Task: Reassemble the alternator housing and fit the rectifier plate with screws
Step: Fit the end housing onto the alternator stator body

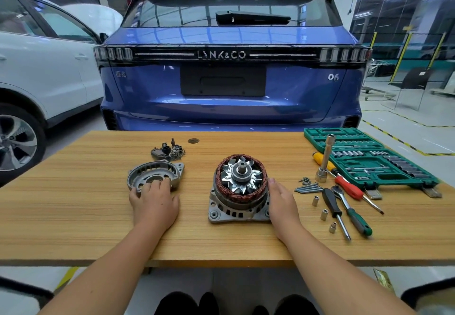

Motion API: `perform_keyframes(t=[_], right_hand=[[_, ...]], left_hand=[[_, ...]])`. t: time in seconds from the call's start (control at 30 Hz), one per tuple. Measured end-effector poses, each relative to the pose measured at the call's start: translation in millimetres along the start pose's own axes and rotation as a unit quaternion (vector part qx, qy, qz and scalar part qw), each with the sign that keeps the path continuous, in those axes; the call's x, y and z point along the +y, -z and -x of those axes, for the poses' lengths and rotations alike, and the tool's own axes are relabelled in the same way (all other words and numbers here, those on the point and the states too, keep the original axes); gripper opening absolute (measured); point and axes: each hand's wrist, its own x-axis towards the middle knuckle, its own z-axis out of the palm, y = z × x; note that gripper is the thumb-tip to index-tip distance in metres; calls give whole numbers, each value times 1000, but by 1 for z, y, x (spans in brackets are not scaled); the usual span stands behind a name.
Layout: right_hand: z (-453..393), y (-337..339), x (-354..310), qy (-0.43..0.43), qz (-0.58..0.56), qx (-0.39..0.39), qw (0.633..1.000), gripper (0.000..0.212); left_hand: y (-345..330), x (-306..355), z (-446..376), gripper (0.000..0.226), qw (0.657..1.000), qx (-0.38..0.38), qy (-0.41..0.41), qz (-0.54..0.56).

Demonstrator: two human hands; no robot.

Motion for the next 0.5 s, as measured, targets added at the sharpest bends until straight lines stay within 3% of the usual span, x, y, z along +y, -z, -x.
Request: perform_keyframes(t=[0.23,0.37,0.43,0.5], right_hand=[[3,0,1,12,23,7,1000,50],[9,0,-1,15,26,12,999,46],[15,1,-4,11,41,14,999,32],[19,2,-7,18,60,12,998,35]], left_hand=[[9,1,17,15,995,44,-91,24],[12,2,24,16,985,85,-145,39],[13,3,28,17,988,79,-127,31],[16,4,31,23,997,46,-57,24]])
